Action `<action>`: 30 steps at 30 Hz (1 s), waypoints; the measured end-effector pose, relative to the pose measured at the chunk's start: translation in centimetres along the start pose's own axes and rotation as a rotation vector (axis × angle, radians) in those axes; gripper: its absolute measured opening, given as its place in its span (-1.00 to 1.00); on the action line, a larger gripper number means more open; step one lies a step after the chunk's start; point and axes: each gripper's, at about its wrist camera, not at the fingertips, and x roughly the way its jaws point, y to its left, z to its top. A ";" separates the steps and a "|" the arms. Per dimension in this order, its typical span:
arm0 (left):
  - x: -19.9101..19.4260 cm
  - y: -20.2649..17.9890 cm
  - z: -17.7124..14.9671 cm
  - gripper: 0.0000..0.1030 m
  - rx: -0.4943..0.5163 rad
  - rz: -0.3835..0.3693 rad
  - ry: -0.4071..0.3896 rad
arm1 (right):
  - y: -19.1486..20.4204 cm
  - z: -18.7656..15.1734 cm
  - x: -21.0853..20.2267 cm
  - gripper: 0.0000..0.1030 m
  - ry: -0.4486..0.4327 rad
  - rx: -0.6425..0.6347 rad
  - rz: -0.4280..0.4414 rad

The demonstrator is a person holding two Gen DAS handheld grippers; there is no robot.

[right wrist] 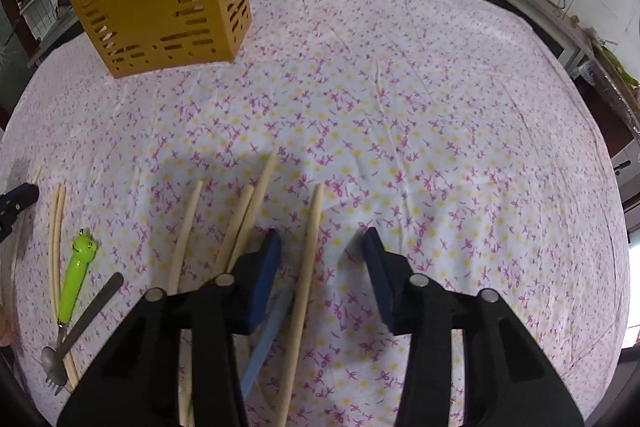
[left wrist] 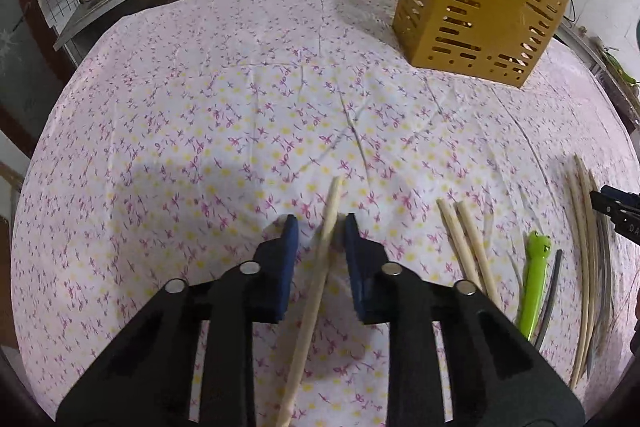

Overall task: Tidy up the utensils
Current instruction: 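Close the left tool on a wooden chopstick while the right tool grasps another chopstick, then lift both chopsticks and lower them upright into the yellow slotted holder with both tools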

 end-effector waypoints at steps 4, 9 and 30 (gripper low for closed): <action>0.2 0.5 0.7 -0.73 -0.006 -0.012 0.033 | -0.3 1.4 0.3 -0.44 0.049 -0.003 0.022; 0.4 0.3 1.1 -0.87 0.012 -0.007 0.051 | -0.3 2.3 0.5 -0.50 0.065 -0.002 0.034; -3.2 0.5 2.4 -0.92 -0.060 -0.084 -0.042 | -4.7 2.8 -2.2 -0.88 -0.088 0.042 0.143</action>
